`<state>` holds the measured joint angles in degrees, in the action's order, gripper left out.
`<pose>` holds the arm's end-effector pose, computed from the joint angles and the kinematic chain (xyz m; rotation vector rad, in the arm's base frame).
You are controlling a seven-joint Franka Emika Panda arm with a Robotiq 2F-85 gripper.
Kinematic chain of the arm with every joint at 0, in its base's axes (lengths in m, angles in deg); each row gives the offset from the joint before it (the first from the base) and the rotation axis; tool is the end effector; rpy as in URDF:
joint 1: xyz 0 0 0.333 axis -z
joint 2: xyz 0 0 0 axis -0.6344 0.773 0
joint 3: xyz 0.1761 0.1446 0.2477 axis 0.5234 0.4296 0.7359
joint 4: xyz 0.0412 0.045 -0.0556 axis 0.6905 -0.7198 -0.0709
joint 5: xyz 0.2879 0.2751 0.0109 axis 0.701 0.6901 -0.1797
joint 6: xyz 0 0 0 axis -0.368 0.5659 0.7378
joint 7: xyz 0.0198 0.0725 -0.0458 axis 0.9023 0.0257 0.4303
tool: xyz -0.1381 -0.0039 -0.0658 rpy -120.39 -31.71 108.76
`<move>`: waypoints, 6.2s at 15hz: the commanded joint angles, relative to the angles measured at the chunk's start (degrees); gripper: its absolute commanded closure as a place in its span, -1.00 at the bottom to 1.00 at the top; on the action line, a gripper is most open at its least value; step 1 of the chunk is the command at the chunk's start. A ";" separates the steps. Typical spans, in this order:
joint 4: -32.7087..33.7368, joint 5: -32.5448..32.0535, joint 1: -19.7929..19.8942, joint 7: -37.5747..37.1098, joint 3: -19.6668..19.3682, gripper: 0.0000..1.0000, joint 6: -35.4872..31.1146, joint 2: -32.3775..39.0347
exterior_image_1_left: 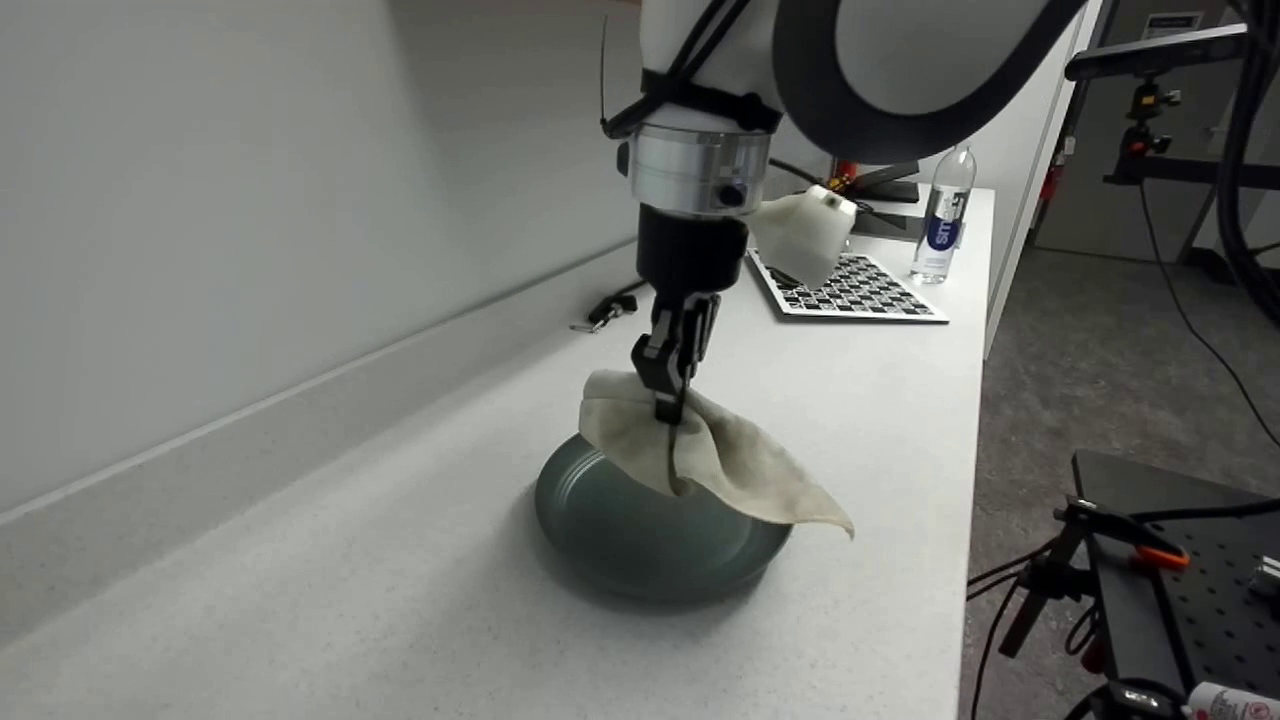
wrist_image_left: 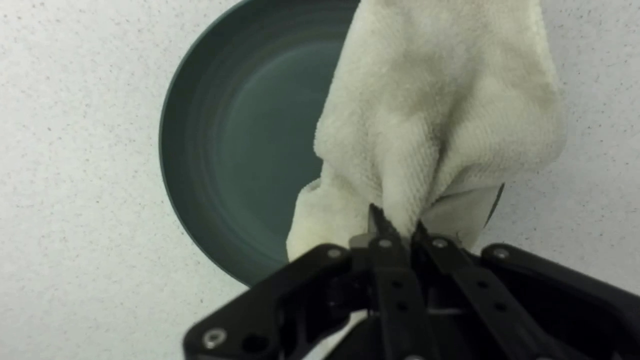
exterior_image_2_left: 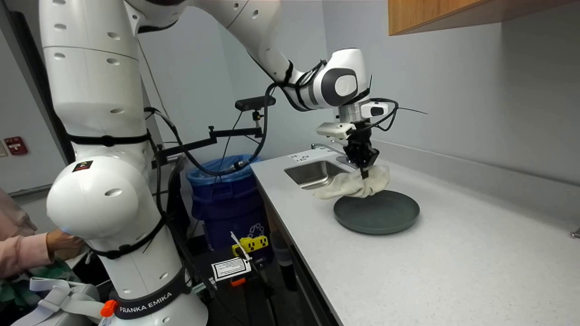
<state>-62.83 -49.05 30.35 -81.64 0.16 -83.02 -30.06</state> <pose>0.5746 0.1525 0.2919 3.1189 0.2026 0.1408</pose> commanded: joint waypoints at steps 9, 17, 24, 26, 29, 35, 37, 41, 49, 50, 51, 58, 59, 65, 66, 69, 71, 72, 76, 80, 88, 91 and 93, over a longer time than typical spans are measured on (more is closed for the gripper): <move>11.00 -1.10 -2.73 -6.39 -1.77 0.97 5.66 13.29; 17.90 -0.72 -6.07 -9.21 -2.23 0.97 5.78 19.13; 19.46 -0.92 -7.37 -9.44 -3.05 0.97 5.32 18.43; 17.14 -0.92 -6.96 -10.52 -4.13 0.97 4.75 17.60; 13.20 -2.28 -7.18 -13.63 -6.85 0.97 4.36 16.48; 7.14 -10.55 -10.02 -23.49 -11.95 0.97 4.54 12.37; 6.10 -15.66 -11.25 -27.60 -13.22 0.97 5.01 10.38; 4.60 -22.49 -10.90 -34.15 -12.87 0.97 6.26 6.70; 2.61 -28.09 -9.19 -43.00 -10.06 0.97 15.41 5.63; 2.30 -27.06 -8.71 -42.60 -9.44 0.97 15.37 5.63; 1.95 -26.00 -8.16 -41.91 -8.77 0.97 14.65 5.62; 4.78 -16.59 -5.08 -34.38 -4.21 0.97 3.93 8.98; 5.60 -14.96 -4.99 -32.79 -3.66 0.97 2.33 9.52; 11.69 -7.37 -5.71 -23.73 -1.11 0.97 -1.83 12.16; 11.53 -6.84 -5.78 -23.00 -1.35 0.97 -1.49 12.14; 8.88 -6.11 -5.79 -22.74 -2.71 0.97 -1.07 10.97; 6.62 -7.90 -6.47 -25.01 -4.63 0.97 -0.33 9.73; 5.47 -9.45 -7.10 -26.64 -5.97 0.97 0.26 8.92; 2.40 -18.69 -9.82 -35.00 -10.60 0.97 3.15 5.87; 1.59 -28.90 -10.64 -45.33 -11.34 0.97 10.39 3.61; -0.64 -19.57 -4.91 -38.92 -3.65 0.97 4.97 2.36; -2.35 -12.49 -3.35 -31.00 -1.74 0.97 -2.48 2.52; 3.64 -7.87 -3.88 -24.82 0.02 0.97 -3.51 6.63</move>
<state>-63.43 -63.20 25.40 -114.88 -2.71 -84.03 -25.78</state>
